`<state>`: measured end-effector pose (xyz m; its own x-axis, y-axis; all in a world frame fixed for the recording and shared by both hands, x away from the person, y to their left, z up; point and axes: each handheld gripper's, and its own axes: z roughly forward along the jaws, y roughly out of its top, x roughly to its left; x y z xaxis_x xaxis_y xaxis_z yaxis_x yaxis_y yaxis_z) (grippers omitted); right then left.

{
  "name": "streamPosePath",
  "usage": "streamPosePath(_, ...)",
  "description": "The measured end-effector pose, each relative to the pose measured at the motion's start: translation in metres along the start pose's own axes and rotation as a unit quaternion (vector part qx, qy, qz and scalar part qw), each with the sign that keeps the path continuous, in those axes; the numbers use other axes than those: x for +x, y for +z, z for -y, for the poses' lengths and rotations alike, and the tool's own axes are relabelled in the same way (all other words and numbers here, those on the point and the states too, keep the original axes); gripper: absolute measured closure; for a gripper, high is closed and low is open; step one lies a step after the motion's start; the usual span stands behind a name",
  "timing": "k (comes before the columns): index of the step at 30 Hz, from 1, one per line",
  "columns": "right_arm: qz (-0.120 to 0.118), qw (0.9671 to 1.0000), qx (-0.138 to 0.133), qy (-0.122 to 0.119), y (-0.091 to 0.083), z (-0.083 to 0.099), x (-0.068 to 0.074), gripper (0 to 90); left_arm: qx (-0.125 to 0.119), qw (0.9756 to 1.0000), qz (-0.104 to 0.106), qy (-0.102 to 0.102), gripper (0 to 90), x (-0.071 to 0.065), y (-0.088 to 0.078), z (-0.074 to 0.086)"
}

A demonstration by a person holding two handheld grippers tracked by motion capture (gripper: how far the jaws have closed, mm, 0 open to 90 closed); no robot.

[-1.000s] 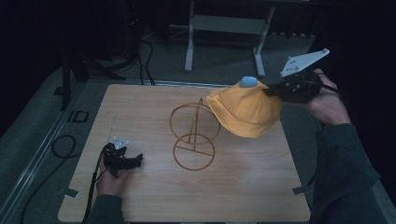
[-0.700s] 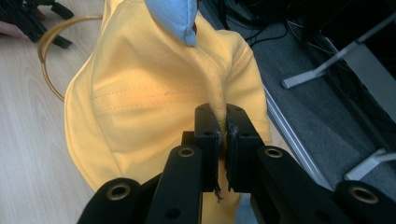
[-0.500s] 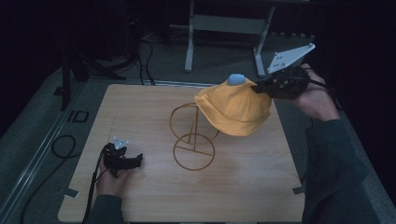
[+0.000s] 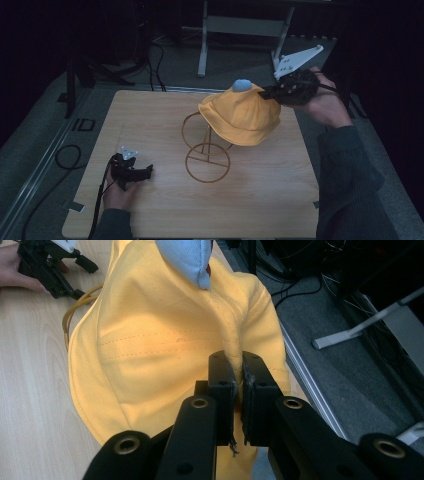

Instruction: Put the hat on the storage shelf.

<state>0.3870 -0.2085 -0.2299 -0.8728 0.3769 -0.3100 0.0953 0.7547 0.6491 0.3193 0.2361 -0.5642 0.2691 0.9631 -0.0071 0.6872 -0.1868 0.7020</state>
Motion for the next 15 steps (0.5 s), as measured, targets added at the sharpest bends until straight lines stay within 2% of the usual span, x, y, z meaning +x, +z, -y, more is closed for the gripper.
streamPosePath(15, -0.015, 0.9998, 0.005, -0.011, 0.015, -0.011, 0.007, 85.0, 0.0, 1.0, 0.0, 0.0, 7.7, 0.0, 0.0, 0.0)
